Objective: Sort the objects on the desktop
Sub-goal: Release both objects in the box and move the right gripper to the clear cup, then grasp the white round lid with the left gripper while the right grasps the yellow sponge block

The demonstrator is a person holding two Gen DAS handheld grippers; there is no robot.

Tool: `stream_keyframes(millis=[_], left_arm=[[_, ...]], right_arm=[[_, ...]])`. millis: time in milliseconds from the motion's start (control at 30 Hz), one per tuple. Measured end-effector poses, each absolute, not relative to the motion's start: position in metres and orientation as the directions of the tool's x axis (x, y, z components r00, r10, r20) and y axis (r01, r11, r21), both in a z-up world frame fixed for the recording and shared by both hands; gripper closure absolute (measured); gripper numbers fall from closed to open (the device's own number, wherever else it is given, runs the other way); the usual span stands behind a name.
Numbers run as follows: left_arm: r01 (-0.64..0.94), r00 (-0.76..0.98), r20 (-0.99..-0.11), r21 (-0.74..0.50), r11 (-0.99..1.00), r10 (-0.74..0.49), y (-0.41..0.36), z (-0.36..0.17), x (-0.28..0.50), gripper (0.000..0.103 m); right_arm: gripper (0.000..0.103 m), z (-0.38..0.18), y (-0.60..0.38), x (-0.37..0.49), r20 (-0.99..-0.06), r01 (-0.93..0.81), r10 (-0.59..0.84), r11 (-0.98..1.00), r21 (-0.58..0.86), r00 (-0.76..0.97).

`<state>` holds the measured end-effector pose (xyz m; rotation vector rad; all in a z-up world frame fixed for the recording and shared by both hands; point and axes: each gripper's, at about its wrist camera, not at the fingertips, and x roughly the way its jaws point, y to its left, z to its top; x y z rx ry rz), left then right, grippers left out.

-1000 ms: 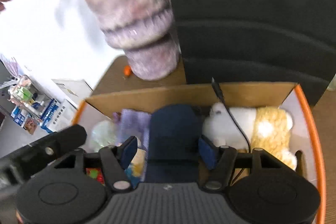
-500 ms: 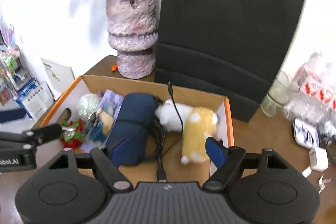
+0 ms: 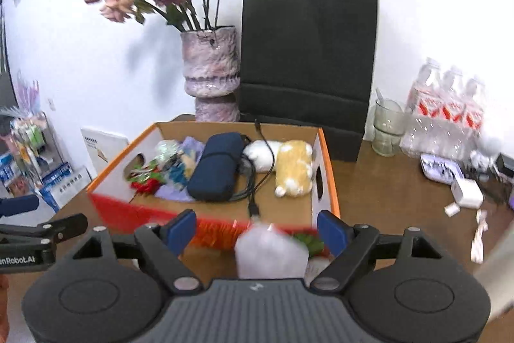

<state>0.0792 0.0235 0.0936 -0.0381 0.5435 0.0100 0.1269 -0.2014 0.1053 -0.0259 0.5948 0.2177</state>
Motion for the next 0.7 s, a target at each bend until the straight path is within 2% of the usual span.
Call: stream_keyframes(millis=[100, 233, 400, 467, 567, 700], left_arm=[[0.003, 0.87, -0.493, -0.053, 0.999, -0.028, 0.022, 0.087, 0.052, 0.0], [0.036, 0.881, -0.471, -0.045, 0.998, -0.053, 0.016, 0.07, 0.02, 0.0], [0.069, 0.829, -0.557, 0.018, 0.997, -0.047, 0.001, 0.042, 0.012, 0.0], [0.051, 0.835, -0.55, 0.035, 0.998, -0.023, -0.001, 0.04, 0.016, 0.0], [0.05, 0.833, -0.552, -0.012, 0.999, -0.048, 0.001, 0.04, 0.025, 0.002], [0.049, 0.814, -0.579, -0.016, 0.999, -0.049, 0.0, 0.035, 0.037, 0.01]], right_arm=[[0.021, 0.093, -0.2, 0.092, -0.527, -0.208, 0.201, 0.977, 0.046, 0.826], [0.021, 0.073, -0.195, 0.055, -0.535, -0.199, 0.2, 0.978, 0.06, 0.821], [0.022, 0.048, -0.189, 0.021, -0.54, -0.217, 0.222, 0.973, 0.073, 0.812], [0.025, 0.041, -0.189, 0.015, -0.543, -0.242, 0.242, 0.968, 0.072, 0.804], [0.038, 0.036, -0.19, 0.017, -0.569, -0.241, 0.232, 0.969, 0.062, 0.789], [0.042, 0.037, -0.192, 0.019, -0.551, -0.231, 0.23, 0.971, 0.07, 0.802]])
